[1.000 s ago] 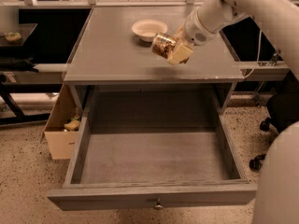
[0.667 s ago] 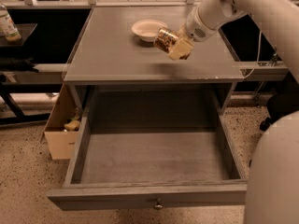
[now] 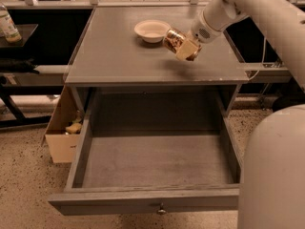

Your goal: Pick orange can from top drawer and place on counter

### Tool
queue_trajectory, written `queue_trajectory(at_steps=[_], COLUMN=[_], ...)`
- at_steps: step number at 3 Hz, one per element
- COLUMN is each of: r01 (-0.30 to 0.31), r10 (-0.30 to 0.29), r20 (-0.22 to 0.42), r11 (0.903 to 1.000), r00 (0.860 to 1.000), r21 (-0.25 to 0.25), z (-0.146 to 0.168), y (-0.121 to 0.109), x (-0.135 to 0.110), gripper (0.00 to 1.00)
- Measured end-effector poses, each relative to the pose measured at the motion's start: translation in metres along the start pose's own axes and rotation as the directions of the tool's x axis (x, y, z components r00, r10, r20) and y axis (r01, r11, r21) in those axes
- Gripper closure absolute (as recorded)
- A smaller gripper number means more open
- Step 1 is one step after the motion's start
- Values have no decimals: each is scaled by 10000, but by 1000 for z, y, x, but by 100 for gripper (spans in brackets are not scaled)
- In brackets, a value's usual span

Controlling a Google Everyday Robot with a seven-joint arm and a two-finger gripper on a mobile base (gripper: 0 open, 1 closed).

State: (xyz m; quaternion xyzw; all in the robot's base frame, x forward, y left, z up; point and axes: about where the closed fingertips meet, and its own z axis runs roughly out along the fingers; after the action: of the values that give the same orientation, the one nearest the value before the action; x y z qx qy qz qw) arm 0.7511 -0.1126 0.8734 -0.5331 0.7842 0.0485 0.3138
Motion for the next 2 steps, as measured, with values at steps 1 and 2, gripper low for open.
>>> queue_trajectory(at_steps=[1,2], r01=[-448,-663], r10=[448,660], r20=[-171,-277], r11=[9990,9978], r00=[9989,9974], r21=[-17,-98], z=[7,13], y=[-4,-6], x=[9,14], gripper=[59,36])
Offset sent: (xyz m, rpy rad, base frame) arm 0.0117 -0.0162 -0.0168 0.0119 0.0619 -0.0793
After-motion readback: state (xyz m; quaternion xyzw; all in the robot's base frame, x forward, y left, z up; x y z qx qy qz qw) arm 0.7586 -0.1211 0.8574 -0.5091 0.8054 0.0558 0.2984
